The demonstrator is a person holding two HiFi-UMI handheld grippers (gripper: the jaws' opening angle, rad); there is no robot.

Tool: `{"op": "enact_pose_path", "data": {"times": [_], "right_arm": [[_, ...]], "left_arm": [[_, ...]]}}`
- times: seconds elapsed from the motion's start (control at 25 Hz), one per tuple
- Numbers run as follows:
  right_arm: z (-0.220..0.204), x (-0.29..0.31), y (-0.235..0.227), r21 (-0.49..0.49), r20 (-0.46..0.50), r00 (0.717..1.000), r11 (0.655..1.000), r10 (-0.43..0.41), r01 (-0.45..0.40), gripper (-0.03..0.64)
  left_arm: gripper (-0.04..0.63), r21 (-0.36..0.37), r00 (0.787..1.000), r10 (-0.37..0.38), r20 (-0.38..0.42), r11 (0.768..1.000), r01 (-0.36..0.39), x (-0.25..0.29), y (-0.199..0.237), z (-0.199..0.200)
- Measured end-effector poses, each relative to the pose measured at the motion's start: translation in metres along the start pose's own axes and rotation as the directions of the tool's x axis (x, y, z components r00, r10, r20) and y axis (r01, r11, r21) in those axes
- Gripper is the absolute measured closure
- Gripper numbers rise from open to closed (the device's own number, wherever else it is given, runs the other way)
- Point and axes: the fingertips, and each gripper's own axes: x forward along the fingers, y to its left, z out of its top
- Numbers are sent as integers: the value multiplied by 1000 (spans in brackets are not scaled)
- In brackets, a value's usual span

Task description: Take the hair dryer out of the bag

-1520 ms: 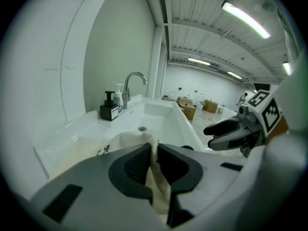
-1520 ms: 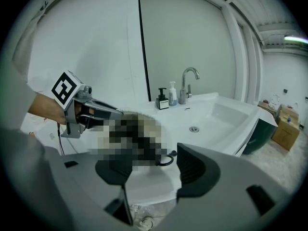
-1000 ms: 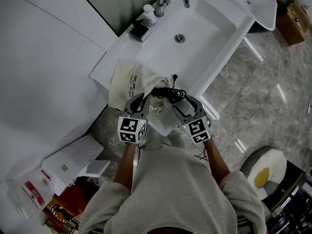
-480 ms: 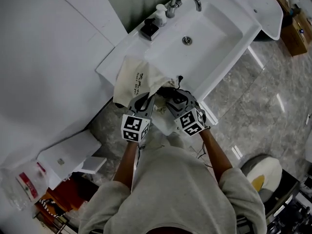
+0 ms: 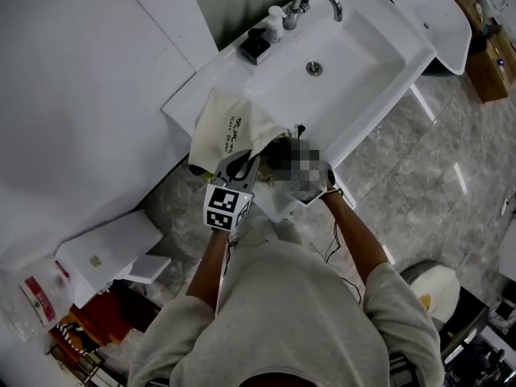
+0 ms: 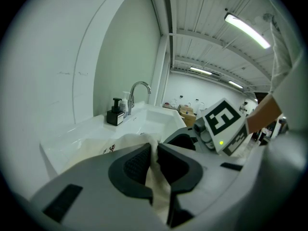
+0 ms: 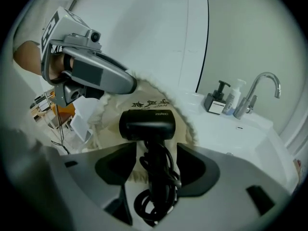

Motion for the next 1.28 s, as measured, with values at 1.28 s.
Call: {"op": "enact_pose_path", "data": {"times": [1.28], "right_arm": [[-19,61,7,-33,-332,931,985,150,-170,348]], "left_arm": [[554,-29,1000,-21,10,999,21,3,-1,-3]]}}
